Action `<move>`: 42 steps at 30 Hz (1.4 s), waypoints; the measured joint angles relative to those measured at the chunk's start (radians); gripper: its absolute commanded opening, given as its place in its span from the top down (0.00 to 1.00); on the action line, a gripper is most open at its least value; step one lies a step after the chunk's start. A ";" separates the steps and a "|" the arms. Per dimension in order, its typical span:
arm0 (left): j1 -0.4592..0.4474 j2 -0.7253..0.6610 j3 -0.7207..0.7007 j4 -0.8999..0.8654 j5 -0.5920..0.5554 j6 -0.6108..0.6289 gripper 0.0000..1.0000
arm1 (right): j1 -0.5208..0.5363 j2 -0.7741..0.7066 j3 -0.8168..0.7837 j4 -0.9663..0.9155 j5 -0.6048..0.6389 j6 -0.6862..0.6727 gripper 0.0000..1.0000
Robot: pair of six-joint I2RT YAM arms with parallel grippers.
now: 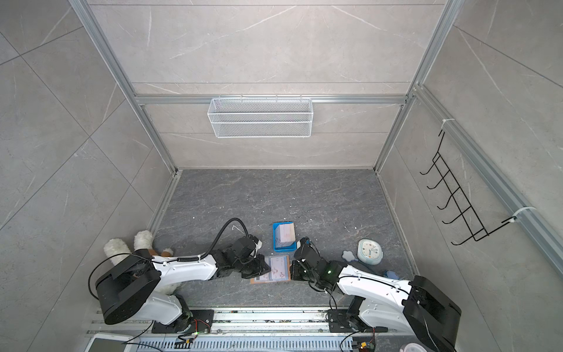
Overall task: Insert credit cards into a card holder
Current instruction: Turn over the card slot in the card holder.
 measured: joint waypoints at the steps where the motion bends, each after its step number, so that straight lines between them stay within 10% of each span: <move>1: -0.001 0.002 0.002 -0.003 -0.002 0.001 0.90 | 0.000 0.000 0.000 0.004 -0.003 0.000 0.87; 42: -0.012 0.099 0.073 -0.032 -0.018 0.008 0.95 | 0.000 0.114 -0.001 0.113 -0.056 0.011 0.80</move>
